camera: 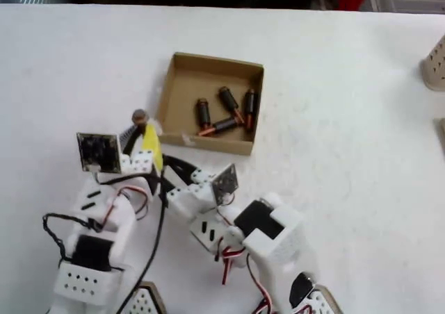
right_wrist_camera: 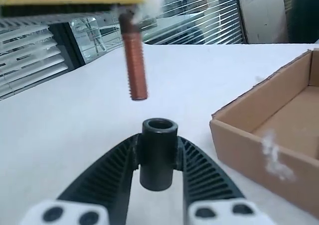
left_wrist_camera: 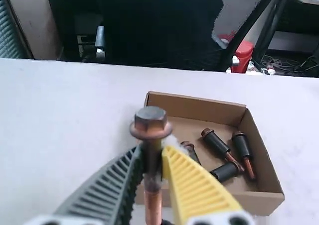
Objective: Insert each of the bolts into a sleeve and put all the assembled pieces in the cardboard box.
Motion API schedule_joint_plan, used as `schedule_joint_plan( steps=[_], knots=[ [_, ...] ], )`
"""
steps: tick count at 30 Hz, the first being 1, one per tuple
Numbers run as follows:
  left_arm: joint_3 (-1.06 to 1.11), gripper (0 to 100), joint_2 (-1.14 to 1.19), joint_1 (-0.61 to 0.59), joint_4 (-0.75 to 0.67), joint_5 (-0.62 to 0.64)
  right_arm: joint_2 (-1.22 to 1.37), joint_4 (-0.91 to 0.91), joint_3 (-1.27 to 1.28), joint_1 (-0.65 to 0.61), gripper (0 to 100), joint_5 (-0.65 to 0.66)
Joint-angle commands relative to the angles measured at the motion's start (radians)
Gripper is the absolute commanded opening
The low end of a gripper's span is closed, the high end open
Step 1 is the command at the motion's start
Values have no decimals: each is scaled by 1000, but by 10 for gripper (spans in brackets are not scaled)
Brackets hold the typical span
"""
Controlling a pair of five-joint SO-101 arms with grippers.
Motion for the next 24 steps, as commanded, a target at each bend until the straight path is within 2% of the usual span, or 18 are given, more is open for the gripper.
schedule_joint_plan(
  steps=[1, 8, 18, 24],
  knots=[
    [-6, 21, -19, 35, 0, 8, -8, 1, -12, -5, 16, 12],
    [-8, 21, 5, 38, -28, 8, -8, 2, -12, -5, 16, 12],
    [-160, 21, 364, 28, -57, 6, -4, 2, -12, -5, 16, 12],
    [-172, 21, 383, 28, -57, 5, -4, 2, -12, -5, 16, 12]
  ],
)
